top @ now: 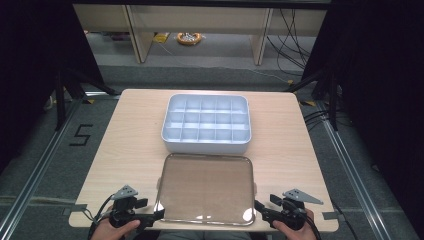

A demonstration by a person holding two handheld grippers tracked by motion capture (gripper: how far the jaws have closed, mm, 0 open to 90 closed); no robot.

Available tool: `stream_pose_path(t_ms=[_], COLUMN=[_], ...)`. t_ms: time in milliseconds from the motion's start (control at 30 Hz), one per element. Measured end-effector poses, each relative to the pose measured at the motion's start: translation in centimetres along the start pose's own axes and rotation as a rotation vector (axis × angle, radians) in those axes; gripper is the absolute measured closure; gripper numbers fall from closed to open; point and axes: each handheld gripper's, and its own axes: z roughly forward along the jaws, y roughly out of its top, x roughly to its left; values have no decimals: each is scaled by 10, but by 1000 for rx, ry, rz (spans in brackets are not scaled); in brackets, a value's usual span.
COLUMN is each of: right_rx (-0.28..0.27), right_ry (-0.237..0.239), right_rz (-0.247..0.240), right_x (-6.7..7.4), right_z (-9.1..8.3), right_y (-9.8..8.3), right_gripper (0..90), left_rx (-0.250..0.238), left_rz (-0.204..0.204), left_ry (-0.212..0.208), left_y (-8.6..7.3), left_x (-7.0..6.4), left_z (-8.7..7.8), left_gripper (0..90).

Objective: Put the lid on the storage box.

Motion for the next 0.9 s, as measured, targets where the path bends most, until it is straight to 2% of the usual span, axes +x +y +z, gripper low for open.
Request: stream_pose_path(t_ms=[133,167,233,267,300,333,433,500,533,567,600,633,667,733,767,833,867,900], right_rx=[-12,-13,-13,-11,-18,0,-30,-27,-41,-41,-23,-27,-27,-37,-23,-23,-18,-18], right_ry=[13,27,19,31,42,38,38,38,60,60,66,74,80,89,97,94,100,100], right_rz=[-5,14,2,40,22,25,21,23,27,27,30,37,85,95,96,77,103,103], right_x=[0,0,0,2,1,1,-1,-2,-2,-2,-2,-2,1,2,2,1,4,4], right_z=[-1,1,-1,0,1,0,2,0,1,1,0,0,0,1,1,2,4,4], right_y=[0,0,0,0,0,0,-1,0,-1,-1,0,0,0,-1,0,0,0,0], right_gripper=[288,286,283,282,281,278,269,240,224,224,222,222,222,224,228,241,272,272], left_rx=[0,1,-2,-1,1,-3,-15,-17,-19,-11,-4,-7,6,1,0,-1,8,-1], left_rz=[7,9,8,13,14,20,24,28,33,42,49,42,60,48,46,44,55,28], left_ry=[0,-2,1,0,-2,-5,-5,0,0,-2,-5,1,-3,-3,-2,8,13,16], left_y=[0,0,-1,-1,0,0,0,0,0,0,-1,-1,-1,-1,-1,1,3,4], left_x=[0,0,-1,0,0,1,1,1,1,1,1,0,1,0,0,1,3,4], left_z=[0,0,0,0,-1,0,0,-1,-1,-1,0,1,1,3,3,5,6,7], left_gripper=[148,148,149,149,148,149,148,180,210,210,226,235,258,278,309,319,341,341])
